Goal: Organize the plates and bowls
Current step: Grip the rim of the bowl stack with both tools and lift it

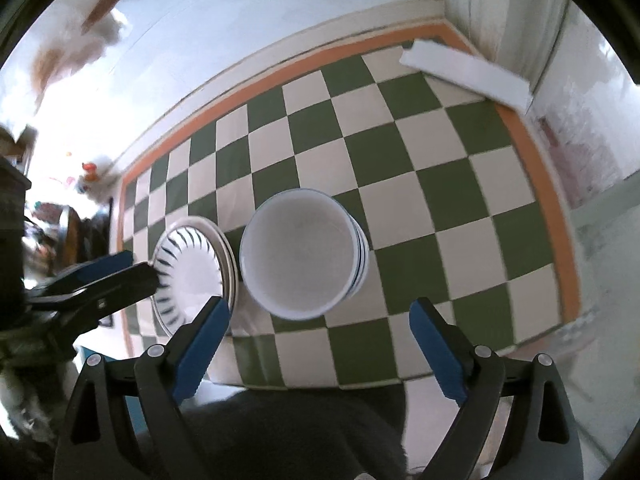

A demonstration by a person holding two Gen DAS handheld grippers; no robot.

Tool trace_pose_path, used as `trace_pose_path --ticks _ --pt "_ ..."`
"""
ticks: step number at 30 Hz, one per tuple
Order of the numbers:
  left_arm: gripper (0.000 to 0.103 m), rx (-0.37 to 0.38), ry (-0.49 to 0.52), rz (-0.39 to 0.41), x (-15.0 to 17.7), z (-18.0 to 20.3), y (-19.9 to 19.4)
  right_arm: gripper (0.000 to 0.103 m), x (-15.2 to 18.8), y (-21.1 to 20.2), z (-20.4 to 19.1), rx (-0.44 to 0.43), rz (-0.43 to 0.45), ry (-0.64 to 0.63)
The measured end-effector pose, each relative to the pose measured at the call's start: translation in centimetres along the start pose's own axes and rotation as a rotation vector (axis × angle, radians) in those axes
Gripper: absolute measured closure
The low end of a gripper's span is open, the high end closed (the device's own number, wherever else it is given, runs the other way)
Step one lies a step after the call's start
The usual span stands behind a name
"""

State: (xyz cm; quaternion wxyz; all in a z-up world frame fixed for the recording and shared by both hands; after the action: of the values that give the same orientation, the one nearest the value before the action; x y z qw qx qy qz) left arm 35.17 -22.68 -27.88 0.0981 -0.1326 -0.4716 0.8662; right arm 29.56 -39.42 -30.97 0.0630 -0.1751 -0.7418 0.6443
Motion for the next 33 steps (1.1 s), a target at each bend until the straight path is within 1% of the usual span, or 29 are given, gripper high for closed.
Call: trace_pose_path --ticks 1,3,4,8,10,11,13,14,16,18,21,22,23,24,25,26,27,31,32,33 --pt "0.006 0.024 -0.015 -0.015 -0.6 -0.4 0.9 0.009 -0.2 0.8 0.3 -0.035 -0.009 0.024" --pt "0.006 0.039 -0.044 -0.046 -1.7 -1.2 2.6 0.009 -0.6 2.8 1.2 -0.101 -0.048 0.085" --pt "0.006 0.065 -0.056 -0.073 -2.4 -1.5 3.6 0.009 -0.7 3.7 1.5 -0.122 -0.060 0.108" --pt "0.006 0.115 -0.080 -0.166 -4.2 -2.1 7.2 0.009 -1.0 7.2 2.3 -0.177 -0.111 0.156" --pt "0.006 0.115 -0.085 -0.212 -4.9 -2.6 8.9 0.009 -1.1 8.7 2.4 -0.209 -0.137 0.167" --pt "0.006 0.109 -0.091 -0.223 -5.0 -2.8 9.4 0.009 -1.0 9.4 2.4 -0.216 -0.151 0.173" --pt "0.006 0.094 -0.097 -0.270 -5.4 -3.4 11.1 0.009 -0.8 11.0 2.5 -0.224 -0.182 0.181" --pt "0.007 0.085 -0.097 -0.286 -5.4 -3.6 11.7 0.009 -0.8 11.7 2.5 -0.228 -0.193 0.187" --pt "0.008 0.088 -0.098 -0.348 -5.2 -3.8 13.4 0.009 -0.7 13.0 2.4 -0.242 -0.215 0.194" --pt "0.010 0.077 -0.094 -0.378 -5.0 -4.0 14.6 0.009 -0.6 14.0 2.3 -0.255 -0.238 0.204" --pt "0.011 0.105 -0.094 -0.418 -4.4 -4.0 15.8 0.010 -0.6 15.2 2.1 -0.274 -0.260 0.221" --pt "0.016 0.120 -0.096 -0.426 -4.2 -4.0 16.2 0.011 -0.6 15.6 2.0 -0.289 -0.269 0.229" --pt "0.028 0.129 -0.101 -0.434 -4.0 -4.0 16.4 0.011 -0.6 16.1 2.0 -0.310 -0.279 0.244" --pt "0.036 0.138 -0.105 -0.439 -4.0 -4.0 16.7 0.013 -0.6 16.5 1.9 -0.318 -0.287 0.252" --pt "0.046 0.166 -0.113 -0.453 -3.7 -3.9 17.0 0.016 -0.6 16.8 1.9 -0.325 -0.292 0.256" --pt "0.051 0.191 -0.128 -0.461 -3.6 -3.8 17.1 0.017 -0.6 17.3 1.8 -0.341 -0.299 0.263" --pt "0.051 0.204 -0.135 -0.459 -3.6 -3.8 17.1 0.022 -0.6 17.7 1.8 -0.346 -0.303 0.268" --pt "0.052 0.212 -0.125 -0.439 -3.5 -3.7 17.1 0.039 -0.6 18.9 1.3 -0.339 -0.319 0.261" --pt "0.053 0.216 -0.126 -0.435 -3.5 -3.8 17.0 0.043 -0.6 19.2 1.4 -0.325 -0.319 0.264" --pt "0.053 0.219 -0.122 -0.428 -3.5 -3.8 16.9 0.043 -0.7 19.3 1.5 -0.334 -0.314 0.276"
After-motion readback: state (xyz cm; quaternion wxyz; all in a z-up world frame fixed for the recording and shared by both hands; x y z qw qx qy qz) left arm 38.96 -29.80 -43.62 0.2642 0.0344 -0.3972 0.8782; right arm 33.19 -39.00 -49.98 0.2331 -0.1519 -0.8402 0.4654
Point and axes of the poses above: each gripper's, at about its wrist camera, not at the fingertips, and y roughly the way its jaws point, z to its right, x to its underside, the point moved 5 cm from there along y, roughly the way its jaws point, and after that the axes turned 11 degrees about x, right-handed, at the moved point
